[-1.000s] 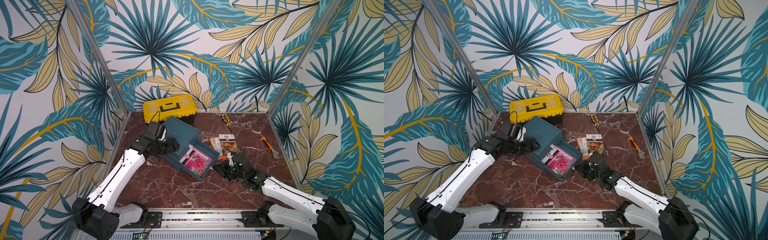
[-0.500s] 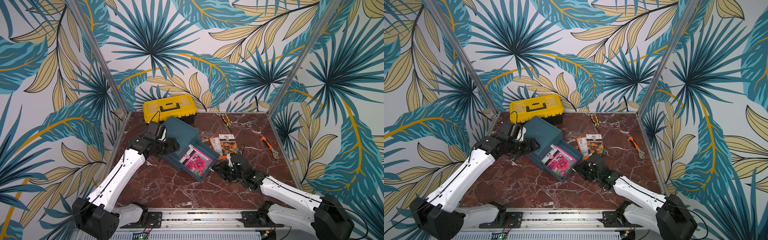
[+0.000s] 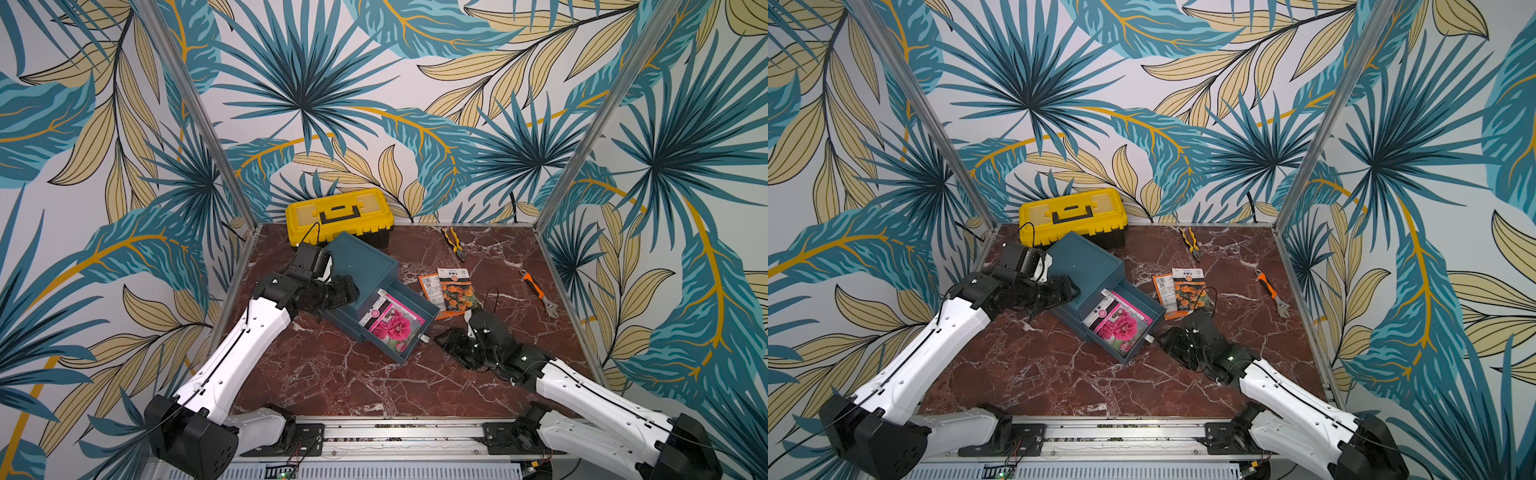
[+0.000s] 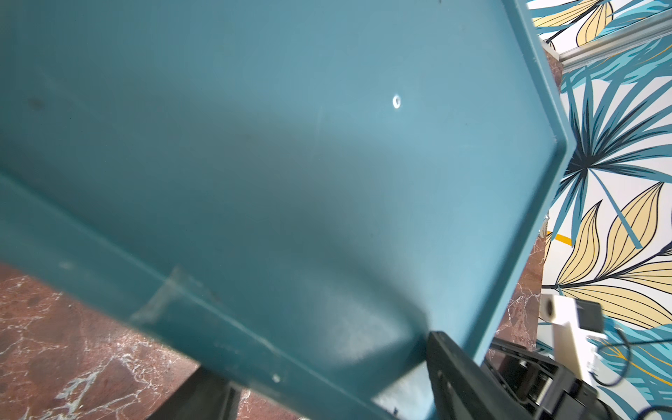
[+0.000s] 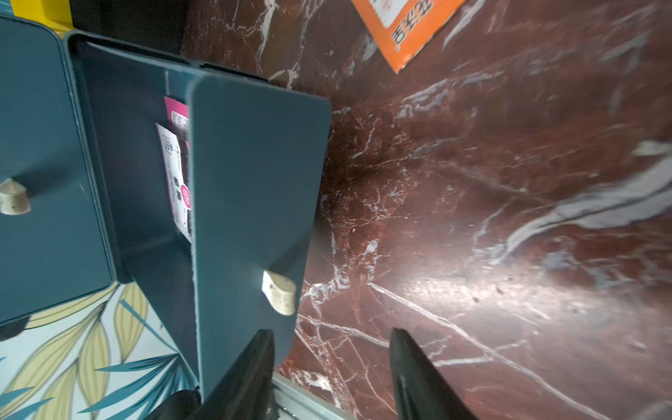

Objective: Take the seed bags out of the drawer
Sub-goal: Open the drawer in the storage box, then pick up the seed packet from the drawer.

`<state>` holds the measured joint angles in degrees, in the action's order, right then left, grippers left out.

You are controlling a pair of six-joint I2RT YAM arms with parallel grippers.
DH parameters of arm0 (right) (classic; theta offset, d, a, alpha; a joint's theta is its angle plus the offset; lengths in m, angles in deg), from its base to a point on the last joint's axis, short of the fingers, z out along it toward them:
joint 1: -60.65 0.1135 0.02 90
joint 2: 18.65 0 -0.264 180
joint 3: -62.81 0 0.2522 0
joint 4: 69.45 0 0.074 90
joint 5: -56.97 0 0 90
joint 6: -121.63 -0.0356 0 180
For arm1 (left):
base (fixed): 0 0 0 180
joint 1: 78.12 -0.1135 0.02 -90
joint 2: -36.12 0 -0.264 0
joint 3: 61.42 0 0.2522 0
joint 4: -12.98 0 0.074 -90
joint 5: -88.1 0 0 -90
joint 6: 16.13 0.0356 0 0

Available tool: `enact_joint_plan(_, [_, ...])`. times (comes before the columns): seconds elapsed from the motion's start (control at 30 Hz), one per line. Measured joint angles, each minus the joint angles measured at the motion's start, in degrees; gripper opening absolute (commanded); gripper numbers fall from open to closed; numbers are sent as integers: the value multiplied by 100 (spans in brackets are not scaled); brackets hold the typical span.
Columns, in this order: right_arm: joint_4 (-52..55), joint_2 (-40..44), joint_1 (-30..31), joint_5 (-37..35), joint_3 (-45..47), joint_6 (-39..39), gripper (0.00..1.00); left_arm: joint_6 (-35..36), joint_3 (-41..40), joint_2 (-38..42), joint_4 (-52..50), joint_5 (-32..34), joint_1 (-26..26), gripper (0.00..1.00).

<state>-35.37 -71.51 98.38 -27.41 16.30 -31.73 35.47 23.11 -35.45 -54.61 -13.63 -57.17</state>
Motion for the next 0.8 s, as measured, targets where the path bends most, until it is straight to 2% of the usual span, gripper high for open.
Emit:
enact_joint_plan(0.1, [754,-129,-13,-229,-837,881,58,-2,0,0,0,0,0,81])
enact_joint_plan(0.23, [1202,-848,-22,-328,-2293,2352,54,-9,-2,4,0,4,0,81])
enact_joint_plan(0.43, [1401,-2017,-26,96,-3530,4155,51,-63,-13,33,2,22,0,81])
enact_joint_plan(0.6, [1475,-2850,-24,754,-3982,4975,48,-90,-15,48,-7,44,0,81])
enact_joint_plan(0.8, [1508,-3425,-13,1202,-4011,5403,45,-103,-24,61,-17,66,0,81])
